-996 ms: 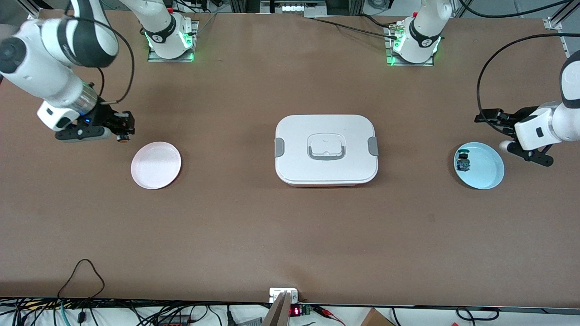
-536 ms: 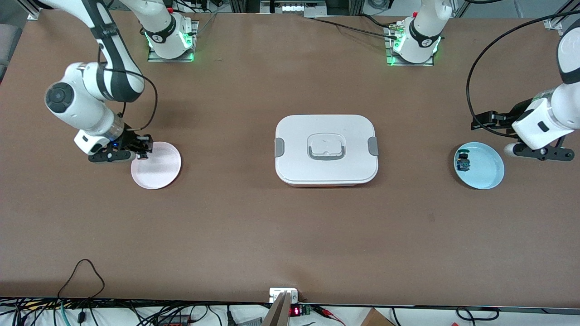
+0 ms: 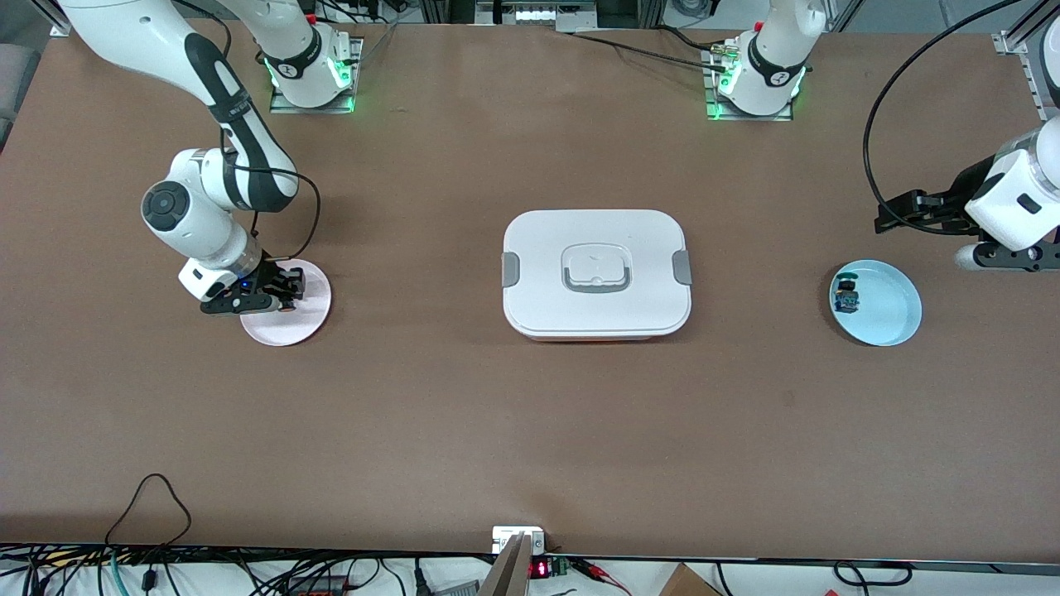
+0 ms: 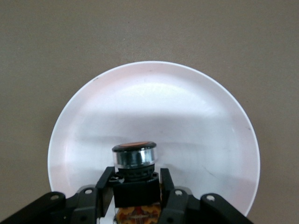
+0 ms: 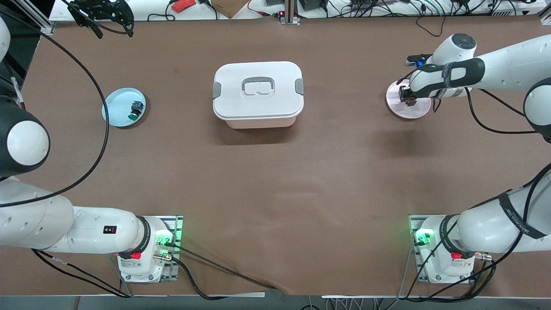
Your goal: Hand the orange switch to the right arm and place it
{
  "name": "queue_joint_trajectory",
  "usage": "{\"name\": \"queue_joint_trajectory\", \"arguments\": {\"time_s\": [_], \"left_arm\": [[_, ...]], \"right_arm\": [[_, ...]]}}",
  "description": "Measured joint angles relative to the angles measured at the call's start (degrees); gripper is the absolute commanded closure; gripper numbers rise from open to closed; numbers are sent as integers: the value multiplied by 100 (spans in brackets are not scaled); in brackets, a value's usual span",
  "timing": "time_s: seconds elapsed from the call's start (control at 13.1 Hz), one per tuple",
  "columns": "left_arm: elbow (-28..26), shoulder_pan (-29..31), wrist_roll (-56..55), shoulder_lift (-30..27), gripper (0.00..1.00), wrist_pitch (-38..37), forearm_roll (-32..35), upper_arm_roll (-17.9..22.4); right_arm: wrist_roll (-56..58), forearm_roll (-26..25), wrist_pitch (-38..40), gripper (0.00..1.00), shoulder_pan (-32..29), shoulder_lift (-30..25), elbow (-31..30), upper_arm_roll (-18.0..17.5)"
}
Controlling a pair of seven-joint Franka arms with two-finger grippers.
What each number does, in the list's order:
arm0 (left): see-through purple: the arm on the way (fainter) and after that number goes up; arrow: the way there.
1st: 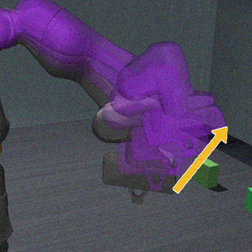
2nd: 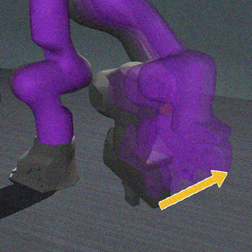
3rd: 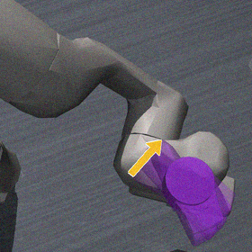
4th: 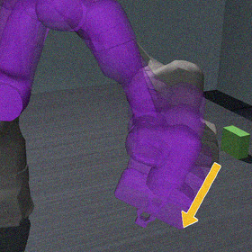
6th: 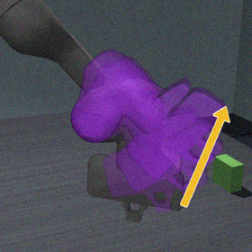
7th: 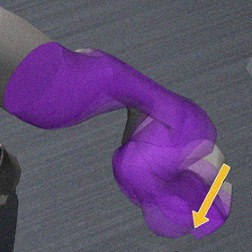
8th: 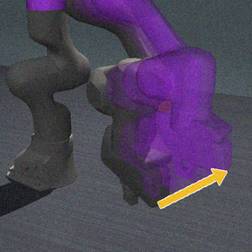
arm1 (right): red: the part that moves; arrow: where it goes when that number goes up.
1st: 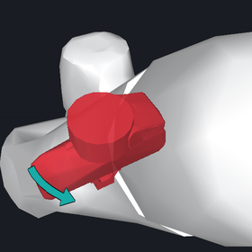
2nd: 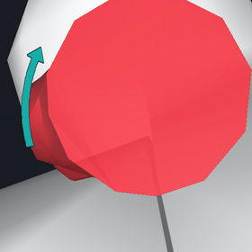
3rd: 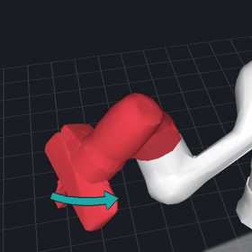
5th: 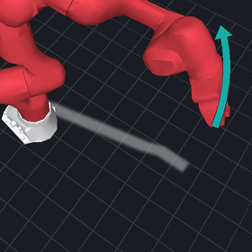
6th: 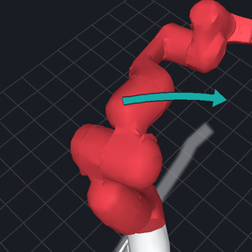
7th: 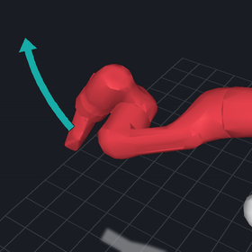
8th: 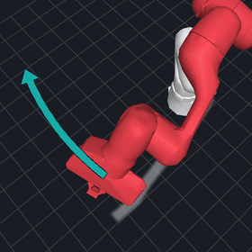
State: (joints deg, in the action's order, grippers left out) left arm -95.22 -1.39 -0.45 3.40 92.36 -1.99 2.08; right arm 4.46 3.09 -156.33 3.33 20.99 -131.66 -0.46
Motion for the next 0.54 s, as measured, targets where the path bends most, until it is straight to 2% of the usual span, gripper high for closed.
{"name": "queue_joint_trajectory", "arguments": {"time_s": [0.15,0.23,0.38,0.54], "left_arm": [[-488,0,-6,-324,0,297,0,-13],[-589,0,-8,-427,0,309,0,-25],[-612,-1,-23,-533,0,305,0,-62],[-514,1,-41,-539,0,237,0,-72]], "right_arm": [[-4,0,-199,18,0,129,-30,0],[-8,0,-235,0,1,153,-34,0],[-20,0,-274,0,0,105,-25,0],[-58,0,31,0,1,-156,18,0]]}}
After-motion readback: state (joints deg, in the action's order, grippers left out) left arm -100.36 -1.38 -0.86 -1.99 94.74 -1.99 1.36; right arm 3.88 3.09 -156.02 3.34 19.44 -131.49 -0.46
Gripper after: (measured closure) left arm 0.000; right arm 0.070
